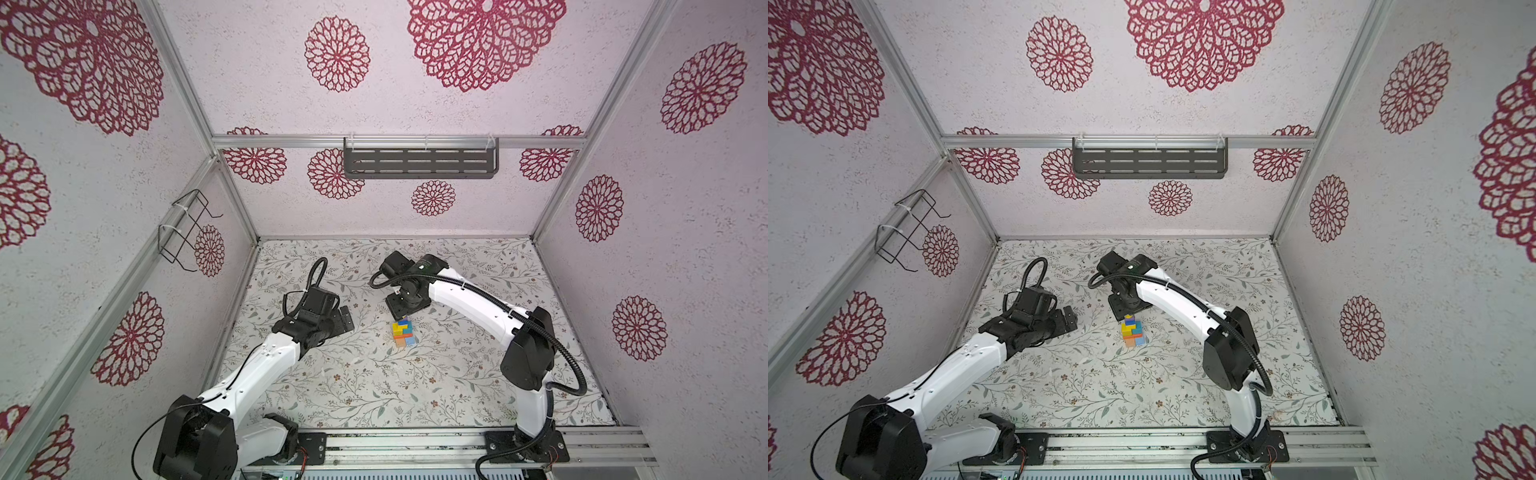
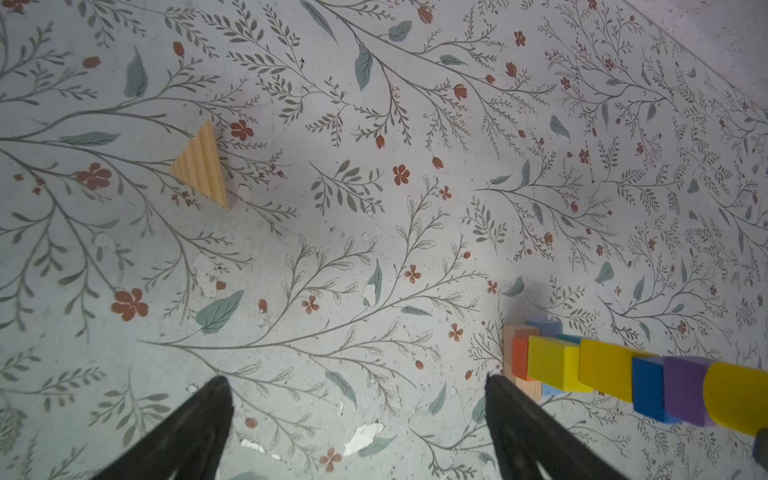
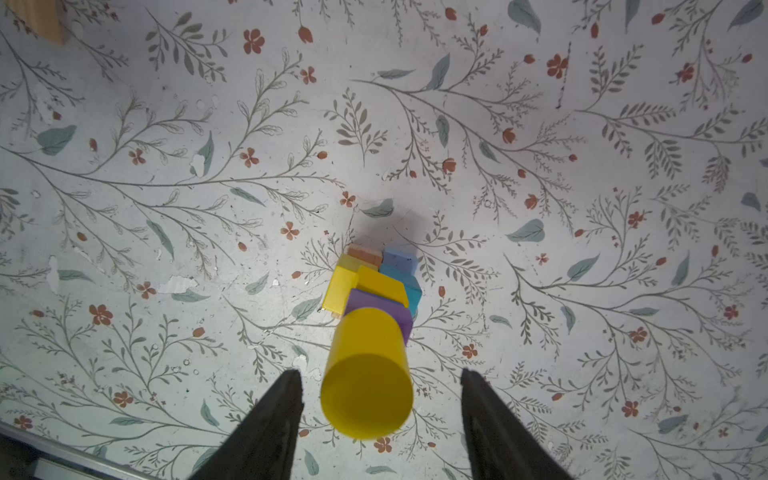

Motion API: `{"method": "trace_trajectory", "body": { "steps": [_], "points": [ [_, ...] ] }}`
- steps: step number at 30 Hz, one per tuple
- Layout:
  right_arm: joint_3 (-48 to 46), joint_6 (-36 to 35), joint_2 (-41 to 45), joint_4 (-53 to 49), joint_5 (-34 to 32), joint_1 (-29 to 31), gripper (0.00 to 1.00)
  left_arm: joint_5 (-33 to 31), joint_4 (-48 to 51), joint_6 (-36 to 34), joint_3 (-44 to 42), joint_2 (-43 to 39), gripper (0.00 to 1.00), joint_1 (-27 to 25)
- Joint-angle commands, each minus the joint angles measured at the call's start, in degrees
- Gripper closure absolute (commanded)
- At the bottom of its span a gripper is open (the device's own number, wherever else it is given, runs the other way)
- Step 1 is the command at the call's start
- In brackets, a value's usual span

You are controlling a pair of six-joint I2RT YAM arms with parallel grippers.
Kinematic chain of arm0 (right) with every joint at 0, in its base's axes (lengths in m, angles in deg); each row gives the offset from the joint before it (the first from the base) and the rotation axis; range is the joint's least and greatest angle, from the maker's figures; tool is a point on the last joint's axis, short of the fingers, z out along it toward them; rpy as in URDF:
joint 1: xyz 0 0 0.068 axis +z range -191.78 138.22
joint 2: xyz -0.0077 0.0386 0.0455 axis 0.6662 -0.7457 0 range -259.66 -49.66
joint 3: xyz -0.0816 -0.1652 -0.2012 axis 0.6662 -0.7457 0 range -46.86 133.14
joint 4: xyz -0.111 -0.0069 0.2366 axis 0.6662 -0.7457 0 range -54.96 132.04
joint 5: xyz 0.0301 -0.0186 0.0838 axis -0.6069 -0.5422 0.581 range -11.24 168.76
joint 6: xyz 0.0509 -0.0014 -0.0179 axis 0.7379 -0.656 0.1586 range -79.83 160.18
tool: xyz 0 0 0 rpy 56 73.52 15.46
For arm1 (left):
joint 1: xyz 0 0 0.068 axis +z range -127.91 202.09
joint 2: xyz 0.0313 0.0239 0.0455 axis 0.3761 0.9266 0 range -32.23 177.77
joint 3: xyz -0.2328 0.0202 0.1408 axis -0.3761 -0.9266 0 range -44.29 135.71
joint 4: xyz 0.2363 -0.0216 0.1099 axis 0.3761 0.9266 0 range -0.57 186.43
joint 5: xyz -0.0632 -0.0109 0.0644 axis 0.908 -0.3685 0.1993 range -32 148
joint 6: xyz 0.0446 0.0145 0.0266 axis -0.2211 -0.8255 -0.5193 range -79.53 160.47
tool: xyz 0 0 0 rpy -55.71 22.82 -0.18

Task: Build the wood block tower
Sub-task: 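Open the right gripper to release the yellow cylinder on the stack, then raise the right gripper away while the left gripper lowers onto the wooden triangle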

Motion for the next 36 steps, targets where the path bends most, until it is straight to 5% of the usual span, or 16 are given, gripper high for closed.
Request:
{"method": "trace_trajectory", "body": {
  "steps": [1, 16, 36],
  "points": [
    [-0.43, -1.00, 5.57, 1.14, -0.12, -0.35, 0.32, -1.34, 1.35, -0.32, 2.13, -1.24, 0.03, 0.31],
    [-14.89, -2.67, 20.74, 12.29, -3.22, -1.68, 0.24, 1.40, 7.23, -0.73, 5.45, -2.53, 0.03, 8.12],
    [-51.44, -0.15, 49.84, 36.99, 6.69, -17.79, 0.16, 2.39, 12.46, -3.49, 13.37, 11.56, 0.57, 17.33]
  ]
}}
